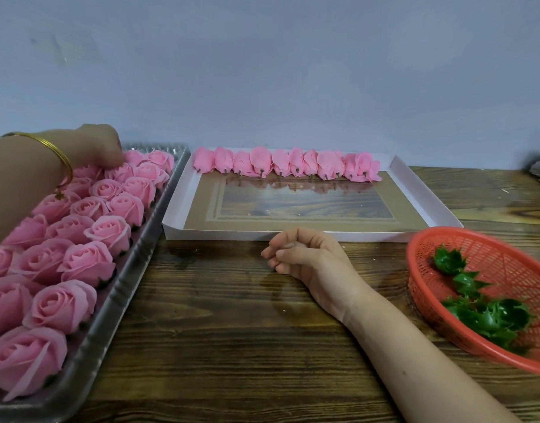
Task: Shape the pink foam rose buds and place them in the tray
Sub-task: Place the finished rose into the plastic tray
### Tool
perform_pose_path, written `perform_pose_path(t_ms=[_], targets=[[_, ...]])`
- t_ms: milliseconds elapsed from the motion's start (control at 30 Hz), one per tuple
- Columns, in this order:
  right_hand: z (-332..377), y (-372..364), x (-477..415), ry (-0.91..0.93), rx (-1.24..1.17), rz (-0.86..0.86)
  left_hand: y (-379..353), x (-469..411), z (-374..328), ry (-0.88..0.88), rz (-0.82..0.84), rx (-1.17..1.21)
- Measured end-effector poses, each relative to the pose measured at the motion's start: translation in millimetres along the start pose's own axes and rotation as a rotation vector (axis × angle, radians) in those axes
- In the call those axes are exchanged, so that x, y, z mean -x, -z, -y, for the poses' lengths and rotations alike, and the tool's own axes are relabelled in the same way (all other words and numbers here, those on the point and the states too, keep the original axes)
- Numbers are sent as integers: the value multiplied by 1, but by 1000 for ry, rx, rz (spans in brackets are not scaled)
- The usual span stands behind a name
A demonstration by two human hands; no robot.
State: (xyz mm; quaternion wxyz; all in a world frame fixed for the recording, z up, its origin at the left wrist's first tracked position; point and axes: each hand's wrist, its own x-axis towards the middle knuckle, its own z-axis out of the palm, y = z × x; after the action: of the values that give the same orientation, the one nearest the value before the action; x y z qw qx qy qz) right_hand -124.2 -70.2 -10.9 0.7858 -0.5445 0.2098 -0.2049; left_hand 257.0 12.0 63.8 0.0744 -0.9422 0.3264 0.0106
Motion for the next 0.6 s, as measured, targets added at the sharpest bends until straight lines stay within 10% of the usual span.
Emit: perform_pose_path(t_ms=[367,600], targets=[[1,0,1,-13,8,-15,18,24,-19,120,77,231],[2,0,2,-6,9,-16,49,35,-47,61,-411,337]])
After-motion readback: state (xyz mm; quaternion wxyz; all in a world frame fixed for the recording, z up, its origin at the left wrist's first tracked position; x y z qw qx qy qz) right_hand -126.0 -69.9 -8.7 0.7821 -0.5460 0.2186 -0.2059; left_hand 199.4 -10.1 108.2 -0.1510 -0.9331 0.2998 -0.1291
